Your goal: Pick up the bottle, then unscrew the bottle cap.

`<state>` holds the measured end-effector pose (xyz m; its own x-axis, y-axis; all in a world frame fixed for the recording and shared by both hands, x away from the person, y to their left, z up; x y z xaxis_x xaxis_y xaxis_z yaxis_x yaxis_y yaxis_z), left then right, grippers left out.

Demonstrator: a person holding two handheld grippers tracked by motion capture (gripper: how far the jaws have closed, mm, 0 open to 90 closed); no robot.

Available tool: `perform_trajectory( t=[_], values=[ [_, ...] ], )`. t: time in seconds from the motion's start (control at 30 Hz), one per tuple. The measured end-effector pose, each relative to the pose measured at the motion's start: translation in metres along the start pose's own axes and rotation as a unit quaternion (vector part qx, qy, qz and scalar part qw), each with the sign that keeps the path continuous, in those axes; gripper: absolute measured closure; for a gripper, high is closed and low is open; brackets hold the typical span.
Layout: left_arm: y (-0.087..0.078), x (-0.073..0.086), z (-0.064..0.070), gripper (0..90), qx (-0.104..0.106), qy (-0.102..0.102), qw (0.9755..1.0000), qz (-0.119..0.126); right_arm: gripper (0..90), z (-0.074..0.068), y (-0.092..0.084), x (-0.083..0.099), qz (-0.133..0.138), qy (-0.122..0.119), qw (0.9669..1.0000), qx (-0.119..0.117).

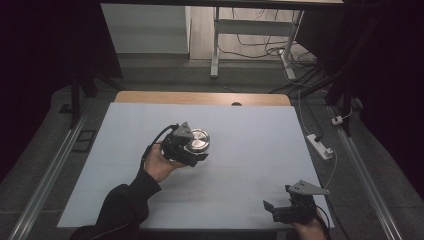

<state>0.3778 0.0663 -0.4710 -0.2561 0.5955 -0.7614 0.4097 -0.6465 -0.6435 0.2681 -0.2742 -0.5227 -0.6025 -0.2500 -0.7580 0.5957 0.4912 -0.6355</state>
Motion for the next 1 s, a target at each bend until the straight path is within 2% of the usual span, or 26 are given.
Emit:
perform_trajectory(
  t=[0.1, 0.33, 0.53, 0.73, 1.0],
  values=[
    [0.001, -0.003, 0.004, 15.1, 0.004, 0.010, 0.9999, 0.000, 0.0, 0.000, 0.000, 0.000, 0.000, 0.001, 1.0000, -0.002],
    [0.002, 0.000, 0.005, 15.1, 0.003, 0.016, 0.9998, -0.008, 0.0, 0.000, 0.000, 0.000, -0.001, -0.002, 1.0000, -0.001],
    [0.001, 0.002, 0.004, 15.1, 0.007, 0.002, 1.0000, 0.003, 0.0, -0.001, -0.002, -0.001, 0.006, -0.003, 1.0000, -0.001],
    [0.000, 0.001, 0.006, 15.1, 0.016, 0.007, 0.9998, 0.008, 0.0, -0.005, -0.005, -0.007, 0.017, -0.004, 0.9998, -0.012],
    [-0.001, 0.001, 0.009, 15.1, 0.025, 0.014, 0.9995, 0.013, 0.0, -0.016, -0.004, -0.018, 0.026, -0.007, 0.9989, -0.039]
  ],
)
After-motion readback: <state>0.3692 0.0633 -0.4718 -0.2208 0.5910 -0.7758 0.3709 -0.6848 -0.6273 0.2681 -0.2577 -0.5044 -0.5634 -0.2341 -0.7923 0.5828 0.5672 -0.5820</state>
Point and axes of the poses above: each handheld gripper's, and its own axes: y roughly forward along the jaws, x roughly out of its underside, z roughly to its right, the point moved 4 cm from there along y, roughly forward along the jaws, and after that the axes turned 6 degrees about y, right-handed, at the moved point
